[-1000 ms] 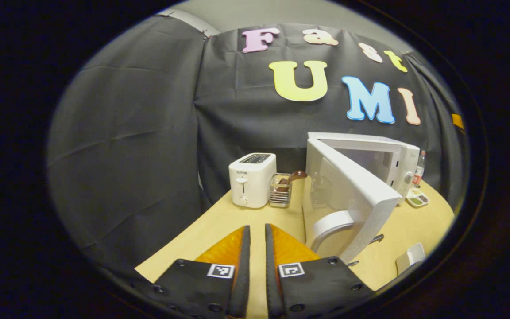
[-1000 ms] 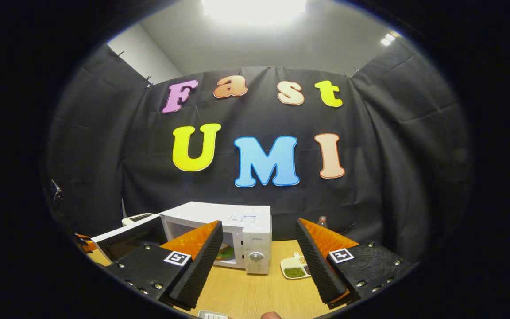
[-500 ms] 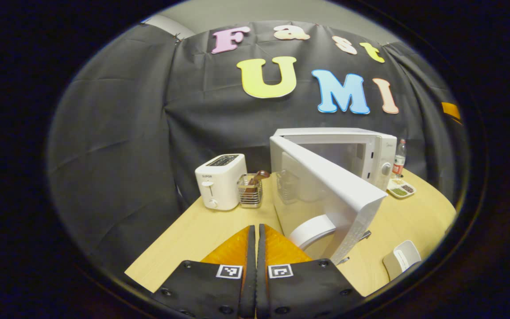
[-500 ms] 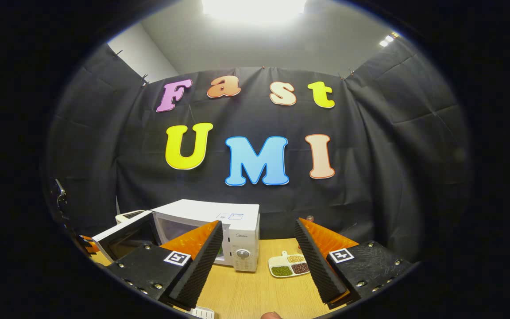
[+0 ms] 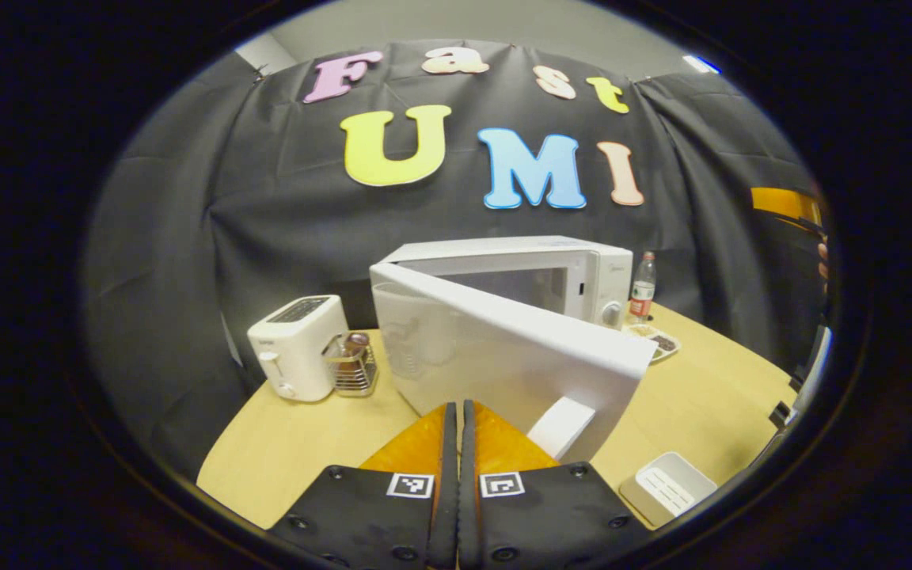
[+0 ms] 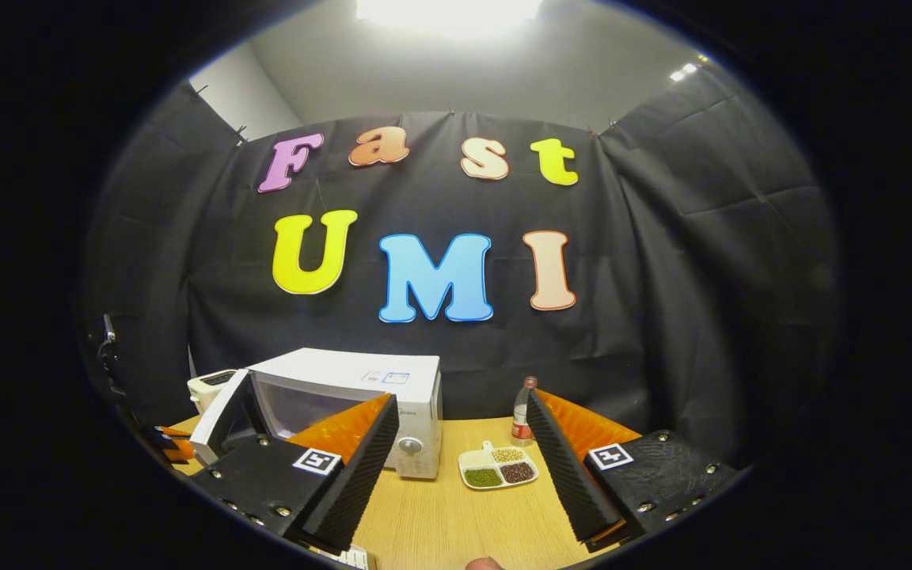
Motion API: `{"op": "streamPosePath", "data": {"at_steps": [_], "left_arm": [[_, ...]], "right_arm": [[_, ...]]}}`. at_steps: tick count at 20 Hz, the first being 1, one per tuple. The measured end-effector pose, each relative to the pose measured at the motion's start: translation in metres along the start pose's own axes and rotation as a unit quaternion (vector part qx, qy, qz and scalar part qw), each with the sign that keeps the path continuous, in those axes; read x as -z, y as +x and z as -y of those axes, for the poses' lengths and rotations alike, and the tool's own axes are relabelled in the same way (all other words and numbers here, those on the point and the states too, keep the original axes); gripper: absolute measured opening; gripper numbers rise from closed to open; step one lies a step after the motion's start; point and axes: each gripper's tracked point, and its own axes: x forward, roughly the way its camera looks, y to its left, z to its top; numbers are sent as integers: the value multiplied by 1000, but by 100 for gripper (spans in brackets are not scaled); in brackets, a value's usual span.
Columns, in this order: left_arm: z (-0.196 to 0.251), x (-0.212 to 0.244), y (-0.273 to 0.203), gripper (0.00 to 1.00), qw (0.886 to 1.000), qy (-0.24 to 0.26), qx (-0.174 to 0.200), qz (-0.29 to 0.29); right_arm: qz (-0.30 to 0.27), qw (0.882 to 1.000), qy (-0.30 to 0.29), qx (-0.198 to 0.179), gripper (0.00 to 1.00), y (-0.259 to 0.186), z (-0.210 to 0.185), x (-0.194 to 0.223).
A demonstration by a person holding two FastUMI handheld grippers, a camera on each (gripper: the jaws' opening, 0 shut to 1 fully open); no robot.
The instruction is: Open the microwave oven with the left hand, put the food in, and close the microwave oven.
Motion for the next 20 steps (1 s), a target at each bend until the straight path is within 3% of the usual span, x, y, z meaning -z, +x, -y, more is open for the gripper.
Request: {"op": "streamPosePath", "data": {"at_steps": [10,20], "left_arm": [[45,-28,54,7,996,0,85,18],[62,-48,115,7,993,-3,111,30]], "right_arm": [[-3,998,-6,68,98,-12,29,-3],[-20,994,-22,109,98,-22,37,8]]}}
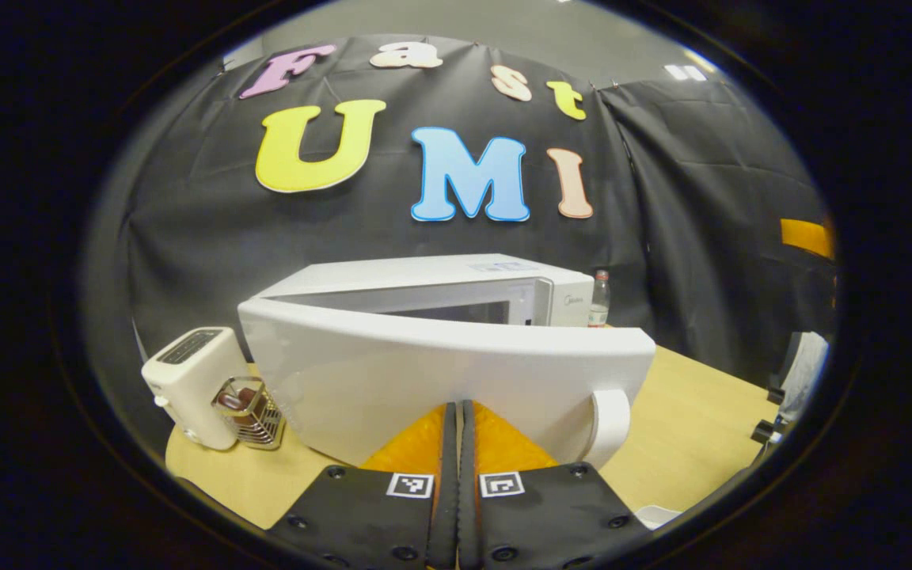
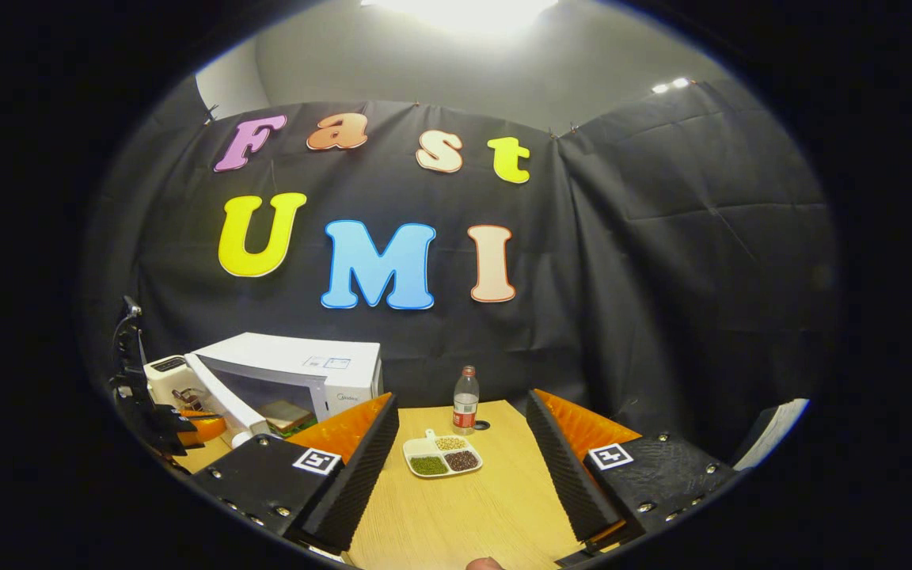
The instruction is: Open the microwave oven with the left hand, put the food in, and close the microwave oven.
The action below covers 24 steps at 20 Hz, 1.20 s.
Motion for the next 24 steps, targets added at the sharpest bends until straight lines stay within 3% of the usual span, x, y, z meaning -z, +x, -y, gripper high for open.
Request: {"op": "streamPosePath", "data": {"at_steps": [12,24], "left_arm": [[-18,-18,67,7,1000,-6,-9,11],[-42,-16,97,7,999,-9,-49,6]], "right_arm": [[-4,1000,-20,19,98,-6,2,3],[-3,999,-36,0,98,-9,-10,4]]}}
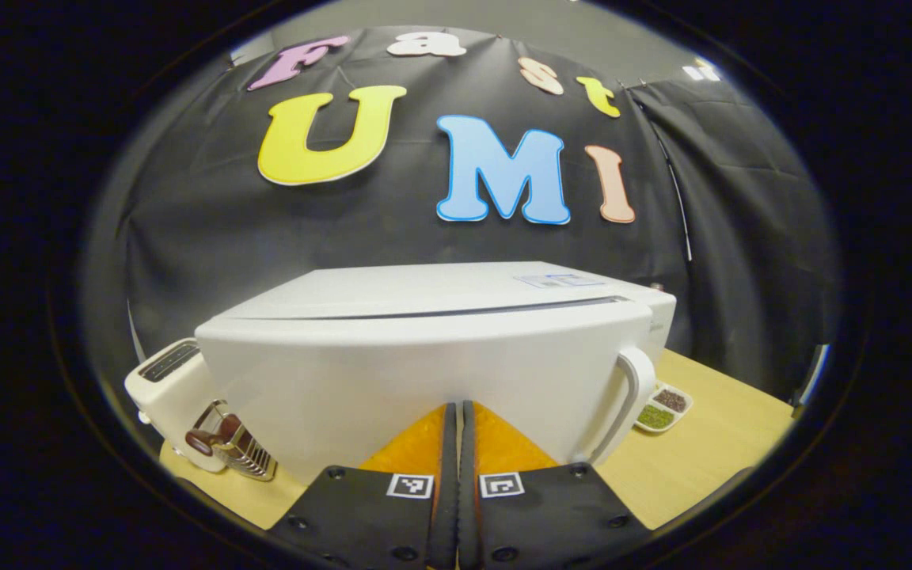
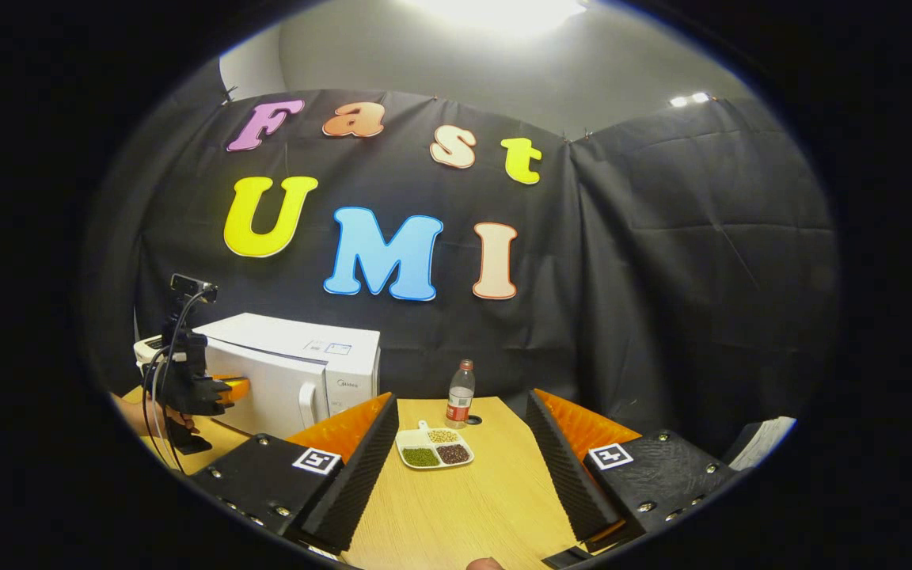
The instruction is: Open the microwave oven with the left hand, put the food in, and close the microwave oven.
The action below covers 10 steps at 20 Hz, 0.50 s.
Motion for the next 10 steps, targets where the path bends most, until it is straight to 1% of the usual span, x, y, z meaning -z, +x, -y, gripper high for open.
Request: {"op": "streamPosePath", "data": {"at_steps": [2,4,5,6,8,10], "left_arm": [[-2,1,0,7,1000,-6,-3,4],[-4,-1,3,7,1000,-9,-16,9],[-3,-1,4,7,1000,3,-22,11],[-4,-2,10,7,1000,14,-27,8],[-4,-4,11,7,999,5,-38,12],[0,-3,6,7,999,12,-42,1]], "right_arm": [[1,1000,1,2,98,0,1,-1],[1,1000,0,-1,98,1,-1,0],[1,1000,2,-4,98,2,-3,0],[0,1000,4,-9,98,1,-6,0],[0,1000,9,-20,98,1,-13,1],[5,999,14,-34,98,-1,-22,-2]]}}
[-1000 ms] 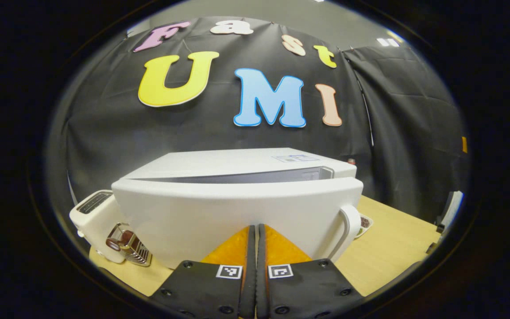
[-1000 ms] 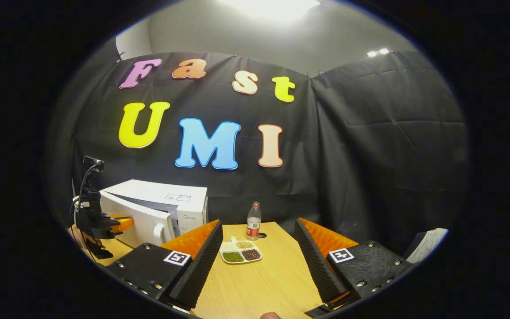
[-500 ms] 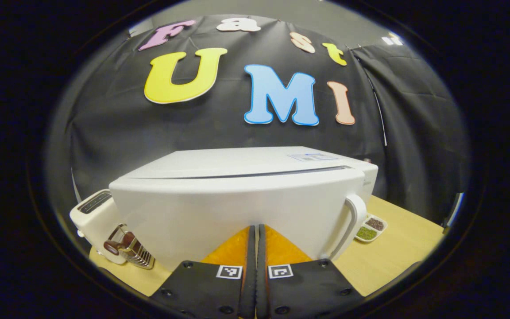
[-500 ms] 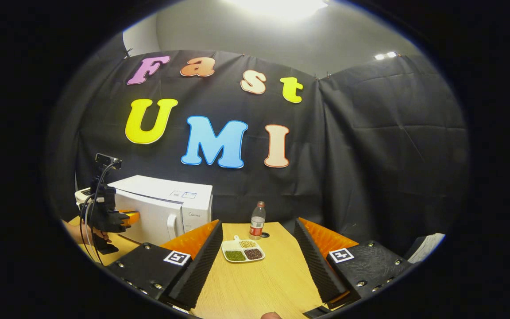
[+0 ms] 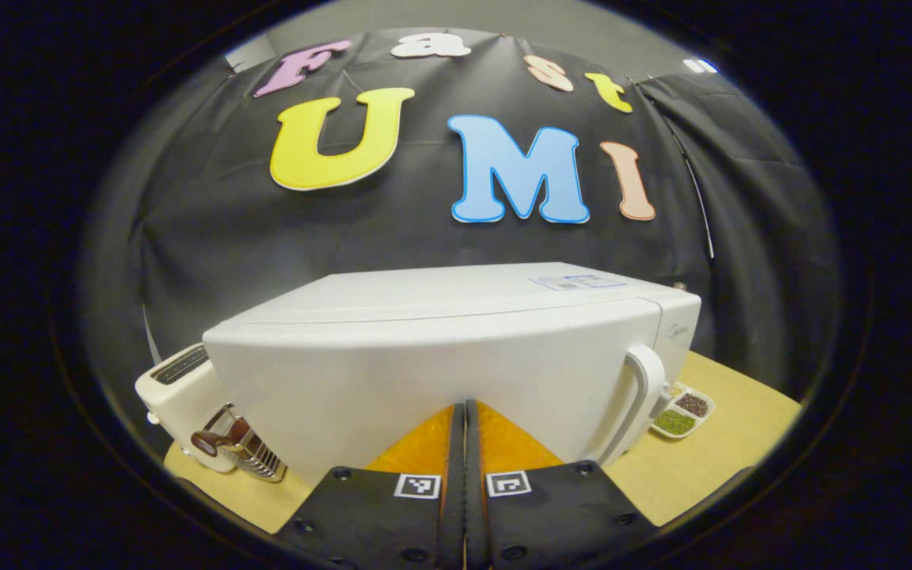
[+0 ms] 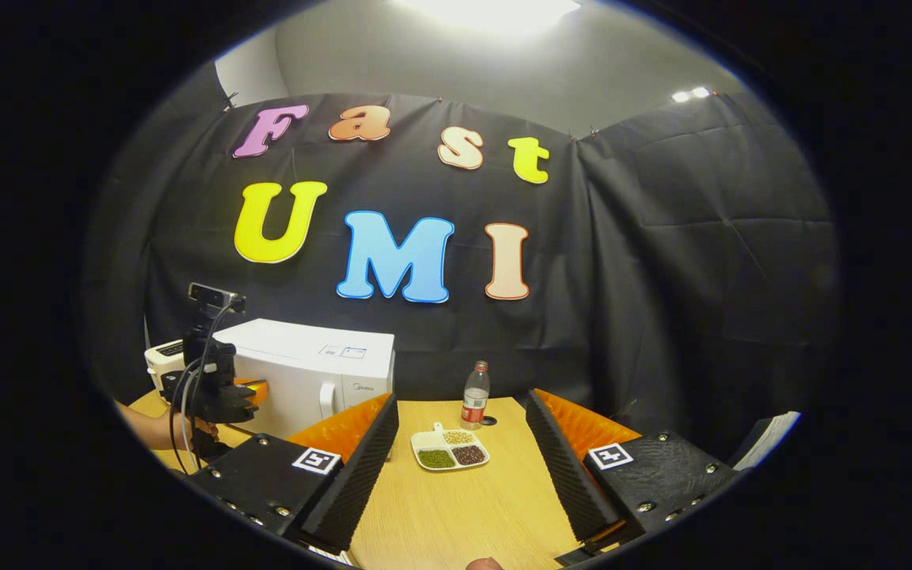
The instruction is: Open the microwave oven with the left hand, put the food in, and close the microwave oven.
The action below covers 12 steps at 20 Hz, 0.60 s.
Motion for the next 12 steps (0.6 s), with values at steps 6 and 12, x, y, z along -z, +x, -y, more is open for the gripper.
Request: {"op": "streamPosePath", "data": {"at_steps": [6,12], "left_arm": [[7,-48,-75,10,999,-7,-5,50],[22,-80,-173,7,995,-27,-43,91]], "right_arm": [[23,998,12,-60,98,-15,-9,-15],[30,994,23,-101,98,-34,13,-17]]}}
